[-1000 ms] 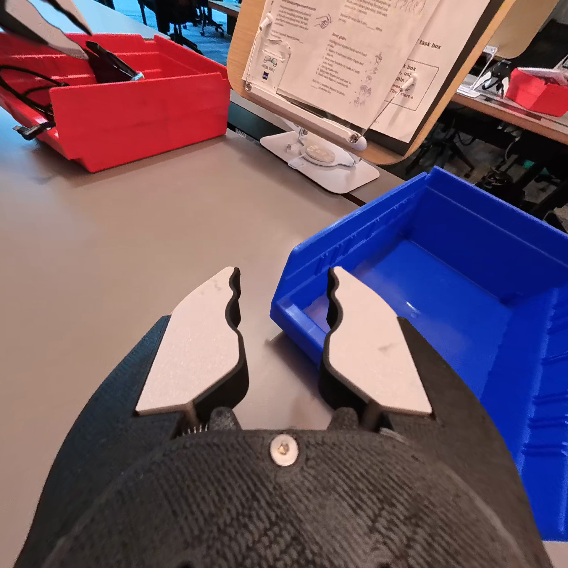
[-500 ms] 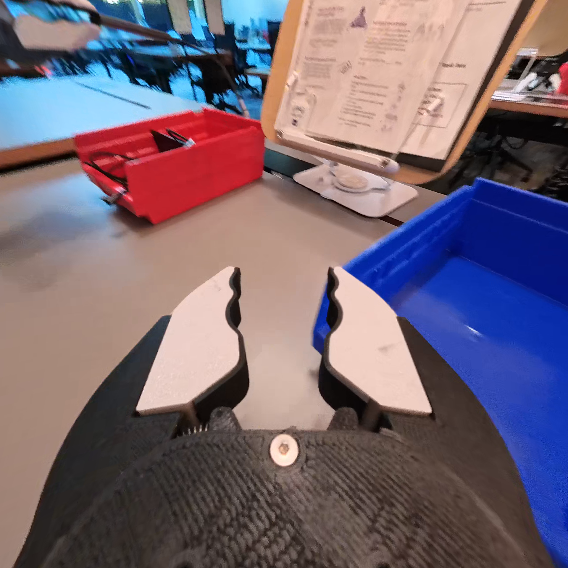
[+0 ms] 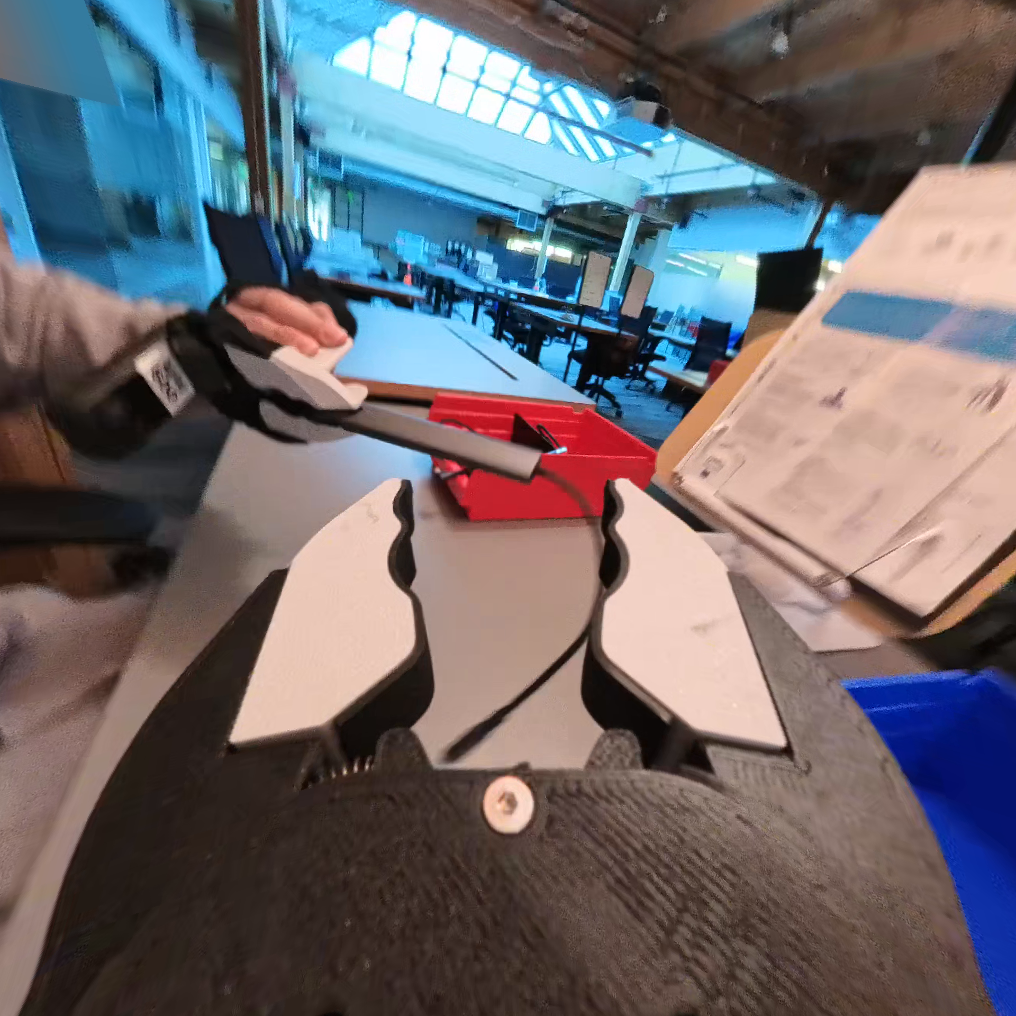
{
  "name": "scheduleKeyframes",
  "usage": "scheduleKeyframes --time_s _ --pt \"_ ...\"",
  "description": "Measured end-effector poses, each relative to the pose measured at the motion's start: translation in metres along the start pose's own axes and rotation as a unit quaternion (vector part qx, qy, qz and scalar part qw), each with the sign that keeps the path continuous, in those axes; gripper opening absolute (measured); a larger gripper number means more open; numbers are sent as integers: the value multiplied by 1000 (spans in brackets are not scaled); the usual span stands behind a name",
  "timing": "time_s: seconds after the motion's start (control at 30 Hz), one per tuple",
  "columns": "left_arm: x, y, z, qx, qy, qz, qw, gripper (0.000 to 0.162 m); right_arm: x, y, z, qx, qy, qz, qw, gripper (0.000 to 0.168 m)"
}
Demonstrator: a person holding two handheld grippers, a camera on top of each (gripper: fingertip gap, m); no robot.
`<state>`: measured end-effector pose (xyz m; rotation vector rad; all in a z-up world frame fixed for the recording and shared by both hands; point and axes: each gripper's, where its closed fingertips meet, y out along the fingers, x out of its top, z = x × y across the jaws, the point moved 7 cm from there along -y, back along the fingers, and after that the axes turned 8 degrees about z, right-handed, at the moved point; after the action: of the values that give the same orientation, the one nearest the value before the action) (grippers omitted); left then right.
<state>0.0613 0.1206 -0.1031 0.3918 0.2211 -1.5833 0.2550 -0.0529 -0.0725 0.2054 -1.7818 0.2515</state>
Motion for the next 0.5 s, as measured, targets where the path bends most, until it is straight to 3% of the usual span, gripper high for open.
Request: scheduleKeyframes --time_s 0.13,0.23,0.33,0.4,0.5 --pt "28 -7 1 3 79 -83 993 9 -12 2 24 59 -114 75 989 70" --pt "38 -6 5 14 108 -107 988 9 -33 22 34 102 -136 111 979 58" --pt "45 -6 12 30 117 -118 986 9 -44 37 38 99 -165 113 975 44" --pt "44 -7 13 40 128 -119 984 9 -46 41 36 78 -188 109 973 25" --pt "37 -6 11 47 123 -98 986 9 -40 41 36 54 -232 76 968 22"
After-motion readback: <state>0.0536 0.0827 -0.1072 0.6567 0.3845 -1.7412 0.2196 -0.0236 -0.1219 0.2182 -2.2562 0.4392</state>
